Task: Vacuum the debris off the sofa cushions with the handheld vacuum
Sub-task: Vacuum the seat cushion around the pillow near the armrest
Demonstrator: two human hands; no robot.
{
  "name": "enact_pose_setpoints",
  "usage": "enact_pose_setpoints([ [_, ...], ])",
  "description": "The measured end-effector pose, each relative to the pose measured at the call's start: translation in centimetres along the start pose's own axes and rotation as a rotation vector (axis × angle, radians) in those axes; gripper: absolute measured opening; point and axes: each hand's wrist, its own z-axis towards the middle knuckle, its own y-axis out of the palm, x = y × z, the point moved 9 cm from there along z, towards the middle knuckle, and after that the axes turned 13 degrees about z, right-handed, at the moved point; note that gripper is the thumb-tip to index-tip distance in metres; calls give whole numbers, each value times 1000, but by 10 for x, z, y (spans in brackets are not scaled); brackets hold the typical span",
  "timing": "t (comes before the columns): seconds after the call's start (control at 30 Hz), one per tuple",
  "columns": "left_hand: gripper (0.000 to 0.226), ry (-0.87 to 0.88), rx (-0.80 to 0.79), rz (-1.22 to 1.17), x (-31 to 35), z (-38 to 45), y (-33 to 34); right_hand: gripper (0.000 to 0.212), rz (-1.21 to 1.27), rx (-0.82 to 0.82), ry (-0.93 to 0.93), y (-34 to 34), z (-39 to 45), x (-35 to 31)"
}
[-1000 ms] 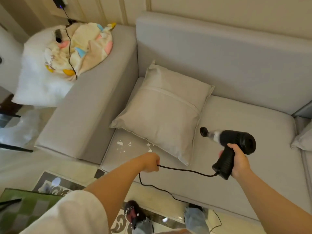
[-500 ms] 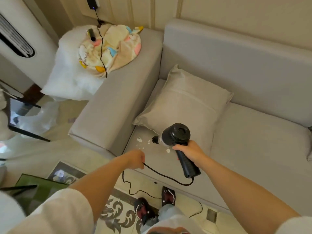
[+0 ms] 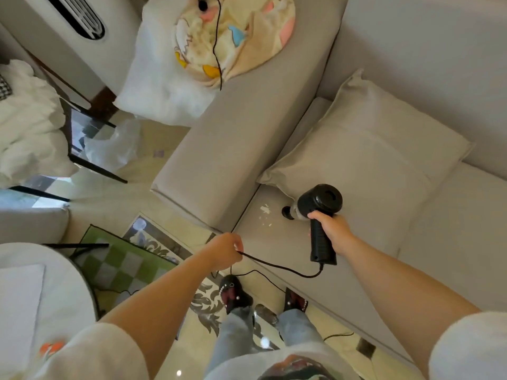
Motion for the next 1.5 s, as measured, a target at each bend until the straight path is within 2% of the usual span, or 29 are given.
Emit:
enact_pose_setpoints([
  [0.13, 22, 25, -21, 29, -10, 15, -10, 47, 68, 39, 3, -3, 3, 0],
  [0.33, 24, 119, -49, 99, -21, 22, -25, 46, 98, 133, 46, 11, -5, 25],
  [0.47, 27, 147, -42, 107, -36, 22, -35, 40, 191, 179, -3, 26, -8, 28],
  [0.63, 27, 177, -21, 112, -48, 23, -43, 28, 212, 142, -39, 55, -7, 30],
  [0.83, 20, 203, -17, 86, -62, 23, -43, 31, 199, 110, -59, 71, -4, 34],
  [0.97, 6, 201, -6, 55, -69, 26, -40, 31, 200, 94, -71, 74, -3, 33],
  [1.3, 4, 185, 19, 61, -83, 26, -37, 22, 199, 37, -42, 91, -3, 44],
  [1.5, 13, 187, 2, 78, -81, 24, -34, 23, 142, 22, -32, 93, -7, 49],
])
